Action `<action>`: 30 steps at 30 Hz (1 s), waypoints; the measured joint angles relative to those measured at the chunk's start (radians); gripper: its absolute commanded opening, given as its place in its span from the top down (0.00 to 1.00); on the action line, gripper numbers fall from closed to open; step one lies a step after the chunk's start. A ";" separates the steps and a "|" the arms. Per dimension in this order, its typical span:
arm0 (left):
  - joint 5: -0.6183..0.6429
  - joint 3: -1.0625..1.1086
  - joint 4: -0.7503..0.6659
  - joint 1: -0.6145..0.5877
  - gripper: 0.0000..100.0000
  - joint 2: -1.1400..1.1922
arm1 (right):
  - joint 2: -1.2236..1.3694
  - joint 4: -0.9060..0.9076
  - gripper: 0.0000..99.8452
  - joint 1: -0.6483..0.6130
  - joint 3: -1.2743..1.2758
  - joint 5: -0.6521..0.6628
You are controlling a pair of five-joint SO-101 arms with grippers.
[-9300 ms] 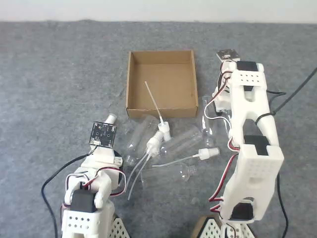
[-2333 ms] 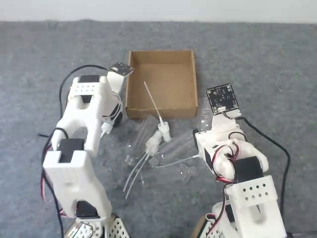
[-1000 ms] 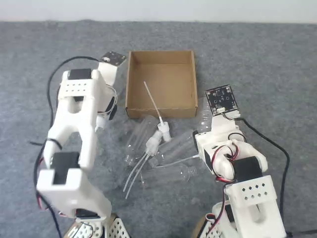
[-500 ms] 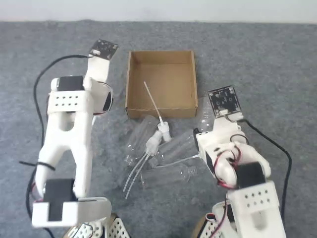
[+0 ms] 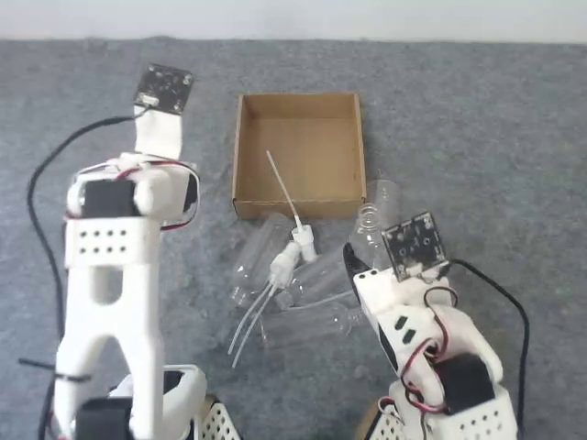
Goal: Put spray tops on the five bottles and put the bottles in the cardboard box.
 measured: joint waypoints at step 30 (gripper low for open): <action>0.249 0.000 -0.138 0.141 0.99 -0.506 | -0.071 -0.123 0.96 -0.083 0.091 0.000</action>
